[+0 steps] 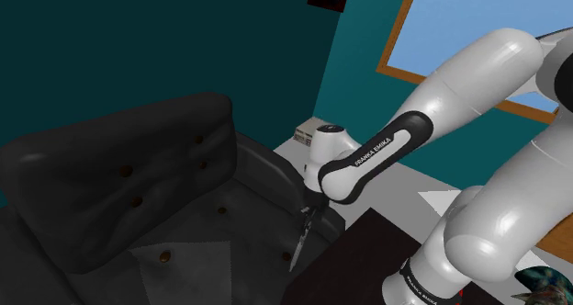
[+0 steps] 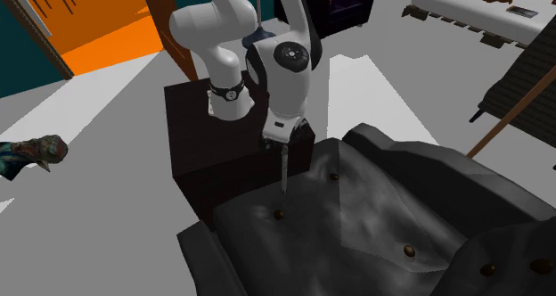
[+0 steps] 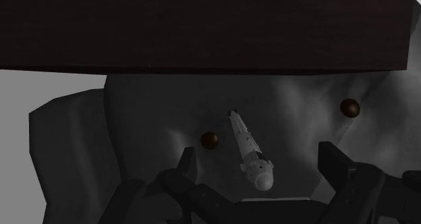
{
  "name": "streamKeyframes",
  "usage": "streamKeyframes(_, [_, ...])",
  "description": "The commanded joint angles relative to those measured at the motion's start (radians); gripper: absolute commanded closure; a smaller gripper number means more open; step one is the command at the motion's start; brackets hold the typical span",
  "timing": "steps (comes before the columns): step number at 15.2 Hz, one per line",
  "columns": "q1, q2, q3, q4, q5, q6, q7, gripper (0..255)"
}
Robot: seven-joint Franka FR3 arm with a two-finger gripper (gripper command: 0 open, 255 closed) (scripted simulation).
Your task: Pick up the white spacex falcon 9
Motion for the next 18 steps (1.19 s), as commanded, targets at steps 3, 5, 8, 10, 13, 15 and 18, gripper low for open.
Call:
streamKeyframes(3, [0.001,0.015,0.002,-0.001,0.000,0.016,0.002,255])
streamKeyframes(5, [0.001,0.016,0.002,0.000,-0.001,0.016,0.003,255])
streamKeyframes(8, [0.001,0.015,0.002,0.000,-0.001,0.016,0.003,255])
streamKeyframes(10, [0.001,0.015,0.002,0.000,-0.001,0.016,0.003,255])
streamKeyframes(13, [0.002,-0.021,0.000,0.003,0.003,-0.023,0.001,255])
streamKeyframes(15, [0.004,-0.058,-0.001,0.006,0.006,-0.062,-0.001,255])
streamKeyframes(18, [0.006,-0.110,-0.005,0.011,0.009,-0.120,-0.002,255])
